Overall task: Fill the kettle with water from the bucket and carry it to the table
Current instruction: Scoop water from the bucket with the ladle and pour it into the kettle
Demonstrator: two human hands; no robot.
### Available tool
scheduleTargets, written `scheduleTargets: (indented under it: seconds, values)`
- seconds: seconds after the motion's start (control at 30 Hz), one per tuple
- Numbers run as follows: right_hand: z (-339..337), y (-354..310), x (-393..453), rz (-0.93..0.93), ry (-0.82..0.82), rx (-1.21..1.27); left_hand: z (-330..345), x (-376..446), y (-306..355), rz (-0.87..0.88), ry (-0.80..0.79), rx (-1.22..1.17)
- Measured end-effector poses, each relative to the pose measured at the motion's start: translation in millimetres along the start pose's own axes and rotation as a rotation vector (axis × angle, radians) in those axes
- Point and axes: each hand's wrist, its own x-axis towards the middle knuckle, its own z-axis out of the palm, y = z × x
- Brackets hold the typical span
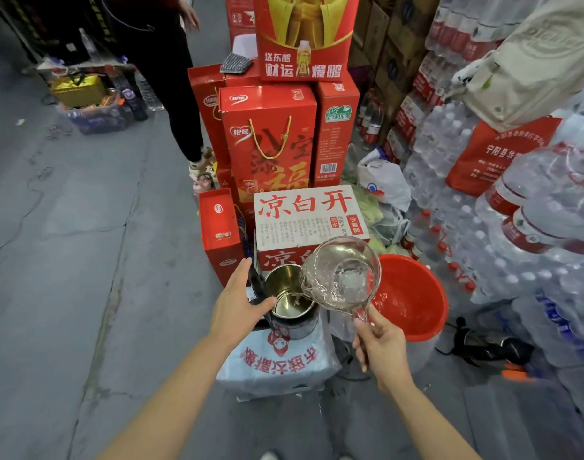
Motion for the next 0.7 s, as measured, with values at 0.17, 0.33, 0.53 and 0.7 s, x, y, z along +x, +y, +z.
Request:
scheduleTargets:
  seconds: [0.17, 0.33, 0.53, 0.7]
  values:
    - [2.2, 2.0, 7.4, -0.04, 0.06, -0.177, -2.5, 0.5, 1.0, 0.009, -0.006, 0.019]
    - [4.6, 4.1, 12.7, -0.1, 0.092, -0.327, -3.3, 0.4, 1.5, 0.004, -0.011, 0.013]
    - [17.9, 0.7, 10.3, -0.182, 0.121, -0.452, -5.1, 0.8, -1.0, 0.009, -0.011, 0.032]
    - [23.7, -1.2, 9.5, -0.184, 0.16, -0.618, -6.8, 1.7, -5.1, 0.004, -0.021, 0.04]
